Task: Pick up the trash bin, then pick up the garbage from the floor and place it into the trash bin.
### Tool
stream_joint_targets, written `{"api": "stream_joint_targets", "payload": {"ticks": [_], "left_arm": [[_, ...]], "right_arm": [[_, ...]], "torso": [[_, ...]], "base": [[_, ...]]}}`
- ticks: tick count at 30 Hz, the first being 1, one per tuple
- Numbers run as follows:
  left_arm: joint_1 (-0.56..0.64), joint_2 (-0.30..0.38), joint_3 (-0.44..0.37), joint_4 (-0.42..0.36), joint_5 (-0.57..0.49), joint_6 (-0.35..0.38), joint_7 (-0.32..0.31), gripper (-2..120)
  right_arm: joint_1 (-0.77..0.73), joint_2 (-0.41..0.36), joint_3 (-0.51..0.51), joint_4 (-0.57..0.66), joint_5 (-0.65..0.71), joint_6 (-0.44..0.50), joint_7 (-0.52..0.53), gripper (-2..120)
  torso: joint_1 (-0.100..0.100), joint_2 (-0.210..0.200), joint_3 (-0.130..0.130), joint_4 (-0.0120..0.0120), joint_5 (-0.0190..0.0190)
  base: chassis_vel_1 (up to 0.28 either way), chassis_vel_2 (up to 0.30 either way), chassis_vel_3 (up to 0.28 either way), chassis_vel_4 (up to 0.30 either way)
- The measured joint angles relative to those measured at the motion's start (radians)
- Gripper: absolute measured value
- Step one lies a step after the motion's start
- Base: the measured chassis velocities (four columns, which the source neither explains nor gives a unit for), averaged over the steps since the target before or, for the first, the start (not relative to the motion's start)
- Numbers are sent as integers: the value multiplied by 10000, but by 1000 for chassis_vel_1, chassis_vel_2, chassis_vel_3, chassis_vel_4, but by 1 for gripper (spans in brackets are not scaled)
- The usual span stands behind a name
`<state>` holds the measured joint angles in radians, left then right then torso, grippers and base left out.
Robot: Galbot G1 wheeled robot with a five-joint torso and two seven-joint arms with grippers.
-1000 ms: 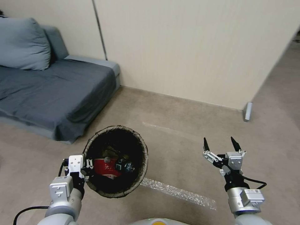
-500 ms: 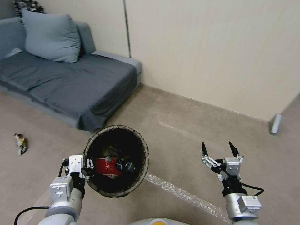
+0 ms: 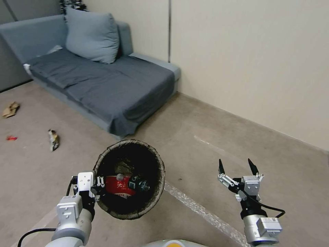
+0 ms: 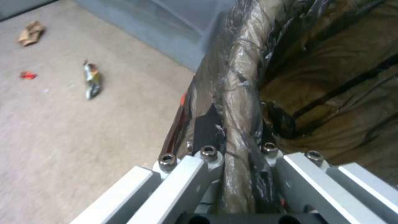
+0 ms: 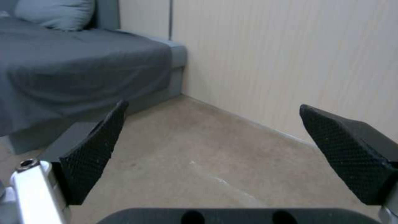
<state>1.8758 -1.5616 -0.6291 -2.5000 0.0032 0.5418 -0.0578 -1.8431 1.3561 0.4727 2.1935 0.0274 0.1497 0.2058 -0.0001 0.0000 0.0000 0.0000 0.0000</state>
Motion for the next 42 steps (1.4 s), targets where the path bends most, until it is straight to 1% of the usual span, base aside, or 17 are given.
{"api": "stream_joint_targets", "payload": {"ticks": [16,42], "left_arm": [[55,134,-36,0,-38,-15,12,1],[1,153,-46,104,-42,-31,39,1]], "right_arm": [[16,49,-122,-121,-139,-127,134,100],[146,14,-261,-241,-176,-307,238,100]], "torso": [[0,0,0,1,0],[0,0,0,0,0]], "base": [[94,89,89,96],[100,103,101,99]]}}
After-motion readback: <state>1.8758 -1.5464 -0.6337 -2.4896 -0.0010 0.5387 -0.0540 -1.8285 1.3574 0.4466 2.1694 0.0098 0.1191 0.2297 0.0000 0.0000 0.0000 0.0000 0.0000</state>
